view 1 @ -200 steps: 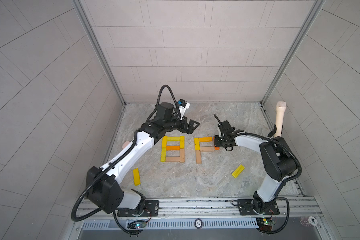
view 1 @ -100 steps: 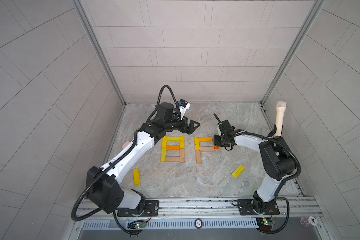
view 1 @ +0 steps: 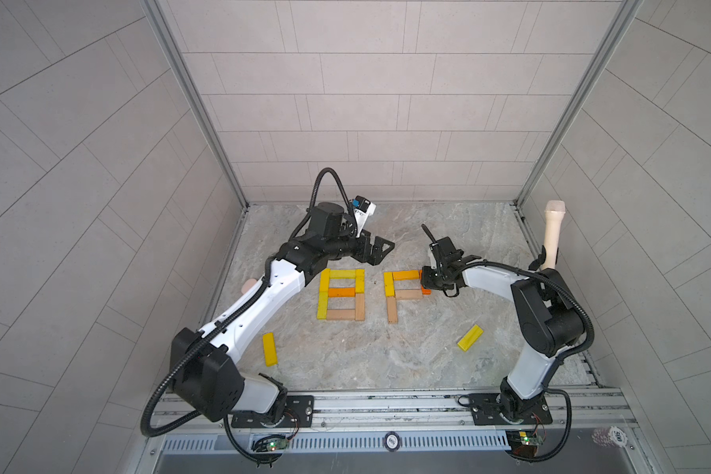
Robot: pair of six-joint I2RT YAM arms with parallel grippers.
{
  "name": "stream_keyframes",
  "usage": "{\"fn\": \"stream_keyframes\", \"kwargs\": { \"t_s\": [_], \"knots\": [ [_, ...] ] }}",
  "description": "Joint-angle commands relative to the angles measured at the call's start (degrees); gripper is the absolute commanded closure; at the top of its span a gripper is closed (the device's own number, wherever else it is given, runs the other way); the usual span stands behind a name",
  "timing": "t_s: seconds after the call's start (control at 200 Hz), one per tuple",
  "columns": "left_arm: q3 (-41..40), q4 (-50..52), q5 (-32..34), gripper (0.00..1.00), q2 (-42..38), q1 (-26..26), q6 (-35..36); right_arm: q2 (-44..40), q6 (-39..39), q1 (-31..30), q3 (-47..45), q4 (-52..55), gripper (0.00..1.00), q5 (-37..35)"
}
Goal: Assemble the number 8 with building blocks
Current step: Assemble the building block at the center of the board.
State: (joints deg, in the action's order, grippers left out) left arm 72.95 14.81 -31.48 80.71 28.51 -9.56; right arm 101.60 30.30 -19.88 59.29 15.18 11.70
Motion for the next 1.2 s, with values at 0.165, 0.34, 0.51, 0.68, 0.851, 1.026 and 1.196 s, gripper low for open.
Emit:
{"fn": "stream_keyframes", "kwargs": {
  "t_s": [0.165,0.34,0.51,0.68,0.851,1.026,1.196],
  "knots": [
    [0.1,-1.4,-0.5,0.0,-0.2,0.2,0.3,-0.1,0.3,-0.5,-0.5,0.6,0.67,0.3],
    [0.1,-1.3,-0.6,0.0,0.0,0.2,0.3,-0.3,0.2,-0.5,-0.6,0.2,0.68,1.0],
    [0.0,-1.4,-0.5,0.0,-0.1,0.2,0.3,-0.5,0.9,-0.5,-0.7,0.6,0.67,-0.4],
    [0.1,-1.3,-0.6,0.0,0.1,0.1,0.3,-1.6,1.9,-0.5,-1.1,0.1,0.67,-0.7],
    [0.0,-1.4,-0.7,0.0,-0.1,0.2,0.1,-4.7,2.1,-0.5,-2.0,0.6,0.6,-1.4],
    [-0.1,-1.8,-1.0,0.0,-0.1,0.3,-0.3,-9.5,2.5,-0.6,-4.6,1.3,0.57,-2.0],
    [-0.1,-2.0,-1.1,0.0,-0.2,0.7,-0.7,-16.6,3.2,-1.0,-10.0,4.3,0.54,-4.8]
  ]
}}
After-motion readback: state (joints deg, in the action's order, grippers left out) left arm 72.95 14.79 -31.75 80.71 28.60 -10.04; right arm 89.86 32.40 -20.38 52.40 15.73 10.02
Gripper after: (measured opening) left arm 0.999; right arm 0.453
